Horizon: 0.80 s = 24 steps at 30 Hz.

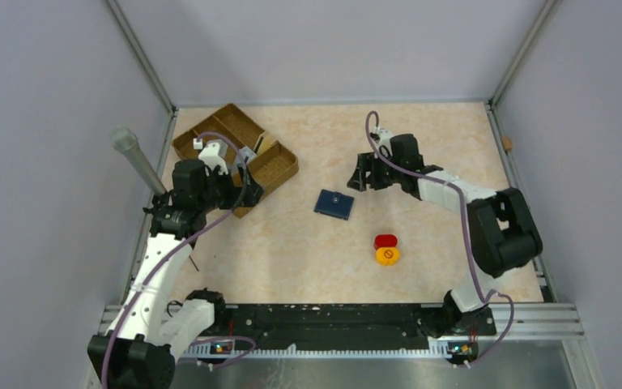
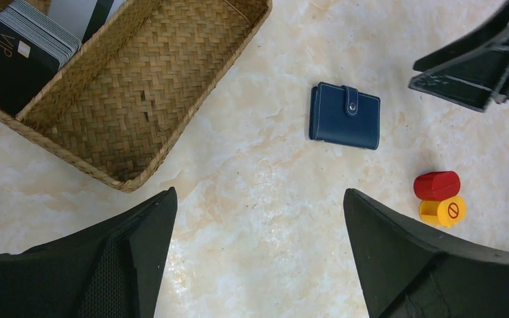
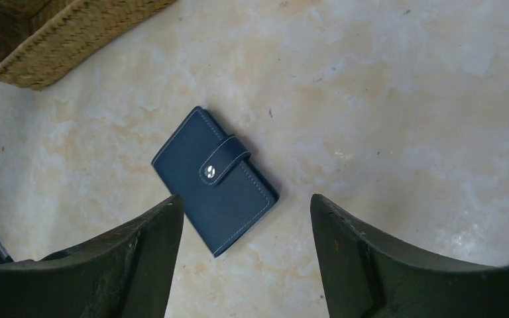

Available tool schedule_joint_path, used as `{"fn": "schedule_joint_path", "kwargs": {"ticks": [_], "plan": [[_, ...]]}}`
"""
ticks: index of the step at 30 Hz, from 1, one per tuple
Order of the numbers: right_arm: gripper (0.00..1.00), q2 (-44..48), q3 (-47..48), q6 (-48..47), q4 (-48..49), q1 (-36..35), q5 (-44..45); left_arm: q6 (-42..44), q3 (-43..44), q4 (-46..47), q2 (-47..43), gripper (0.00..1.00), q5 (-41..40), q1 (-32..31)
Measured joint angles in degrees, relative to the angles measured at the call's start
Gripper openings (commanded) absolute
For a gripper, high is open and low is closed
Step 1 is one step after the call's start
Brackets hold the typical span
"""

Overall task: Put the credit cards into the card holder
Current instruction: Pick up the card holder from the center of the board.

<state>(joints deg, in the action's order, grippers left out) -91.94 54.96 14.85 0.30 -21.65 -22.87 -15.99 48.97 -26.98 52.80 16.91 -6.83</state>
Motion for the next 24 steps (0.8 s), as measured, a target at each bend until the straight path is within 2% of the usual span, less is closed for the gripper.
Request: {"fn": "schedule_joint_path", "kwargs": {"ticks": [5,10,16,24], "plan": [[0.66,-10.01,5.68,-0.39,-1.44,-0.11,-1.46,0.04,-0.02,0.00,0.00,0.99,0.20,0.00],[0.65,-12.76,5.90,-0.81,-2.60,-1.16,-3.08,0.13,-0.02,-0.02,0.00,0.99,0.11,0.00],[0.62,-12.83,4.46,-0.81,-1.38,-4.31,-4.76,0.72,-0.02,-0.07,0.00,0.99,-0.17,0.00],[0.61,-6.08,-6.99,3.08,3.19,-11.58,-5.11,1.53,-0.02,-0.76,0.26,0.99,-1.73,0.00]]}}
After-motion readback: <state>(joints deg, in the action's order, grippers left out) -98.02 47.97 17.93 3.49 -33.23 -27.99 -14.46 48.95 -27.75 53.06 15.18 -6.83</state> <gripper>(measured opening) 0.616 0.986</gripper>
